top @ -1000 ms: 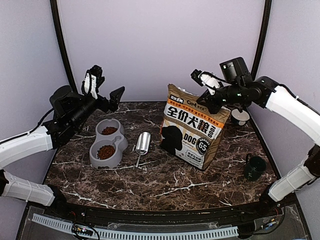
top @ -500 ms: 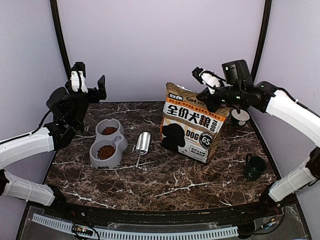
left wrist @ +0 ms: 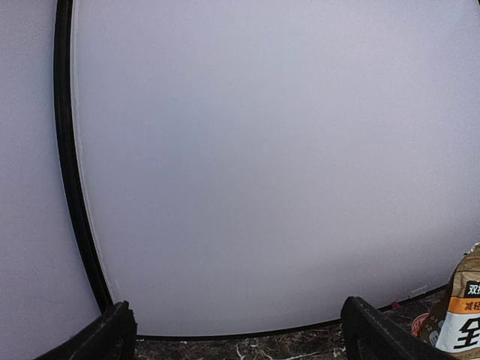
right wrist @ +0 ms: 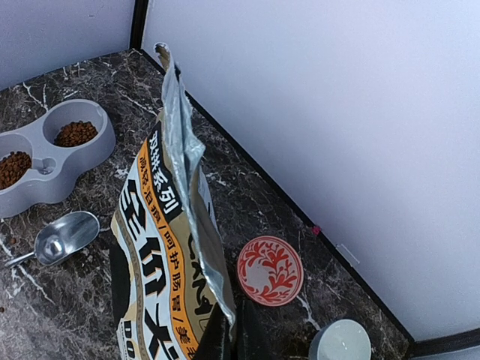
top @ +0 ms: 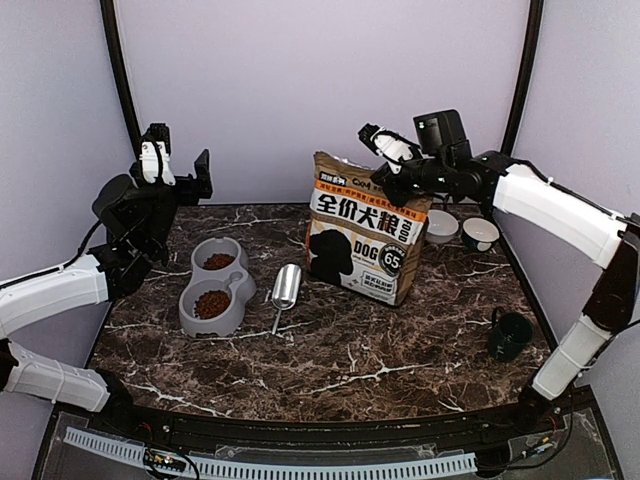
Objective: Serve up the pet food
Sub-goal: Move the pet food bag to the center of the board.
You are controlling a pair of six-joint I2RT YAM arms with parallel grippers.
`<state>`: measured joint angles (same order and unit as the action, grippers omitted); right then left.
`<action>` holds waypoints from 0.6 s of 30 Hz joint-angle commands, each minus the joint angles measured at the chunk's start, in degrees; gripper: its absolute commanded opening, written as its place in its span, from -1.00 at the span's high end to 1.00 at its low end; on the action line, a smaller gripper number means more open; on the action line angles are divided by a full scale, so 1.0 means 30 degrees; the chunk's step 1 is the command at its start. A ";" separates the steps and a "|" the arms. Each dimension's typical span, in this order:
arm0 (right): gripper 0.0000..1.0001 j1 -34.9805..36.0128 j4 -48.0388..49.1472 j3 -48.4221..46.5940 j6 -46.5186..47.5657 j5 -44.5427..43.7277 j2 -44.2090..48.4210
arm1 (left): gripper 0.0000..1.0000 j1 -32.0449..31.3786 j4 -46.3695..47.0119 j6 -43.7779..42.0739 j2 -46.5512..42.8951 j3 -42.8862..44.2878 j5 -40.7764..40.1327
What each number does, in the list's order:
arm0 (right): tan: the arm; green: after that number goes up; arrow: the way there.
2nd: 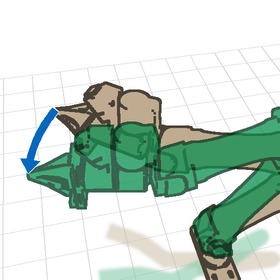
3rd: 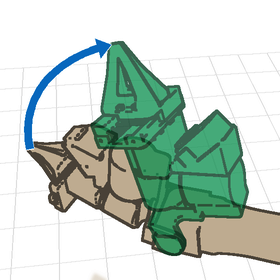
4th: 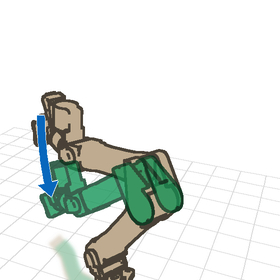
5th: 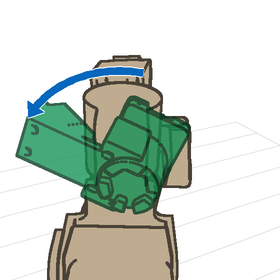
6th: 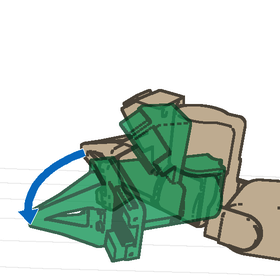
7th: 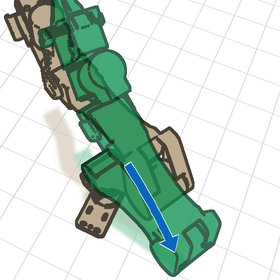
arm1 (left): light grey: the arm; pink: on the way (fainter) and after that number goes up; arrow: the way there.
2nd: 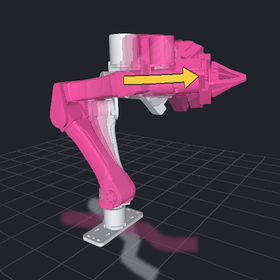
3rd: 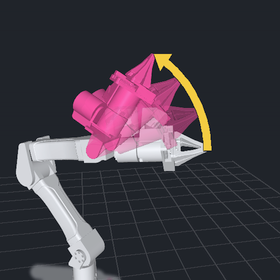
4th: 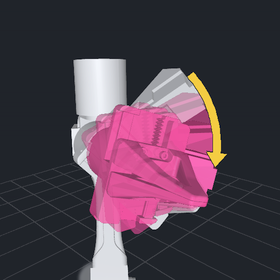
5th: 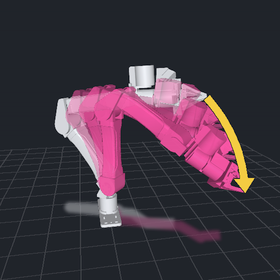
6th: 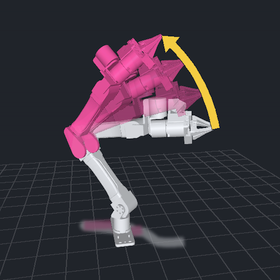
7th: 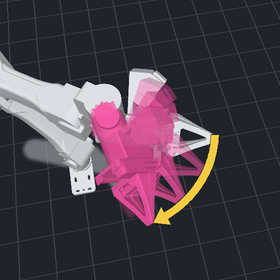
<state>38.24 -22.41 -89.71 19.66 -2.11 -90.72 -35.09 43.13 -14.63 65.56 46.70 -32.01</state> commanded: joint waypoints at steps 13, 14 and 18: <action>1.00 -0.0348 1.0998 -1.0619 0.2202 -0.3739 -0.6095 | -0.95 0.0074 0.0477 -0.0282 -0.0379 0.0012 0.0436; 1.00 -0.0401 1.0970 -1.1131 0.2253 -0.3705 -0.6577 | -0.95 0.0067 0.0457 -0.0279 -0.0379 -0.0006 0.0459; 1.00 -0.0770 1.0723 -1.2804 0.2156 -0.3504 -0.8224 | -0.95 0.0052 0.0399 -0.0236 -0.0378 0.0036 0.0525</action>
<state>37.52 -15.70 -118.10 25.91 -10.61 -117.93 -35.09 43.13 -15.00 65.56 46.70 -30.87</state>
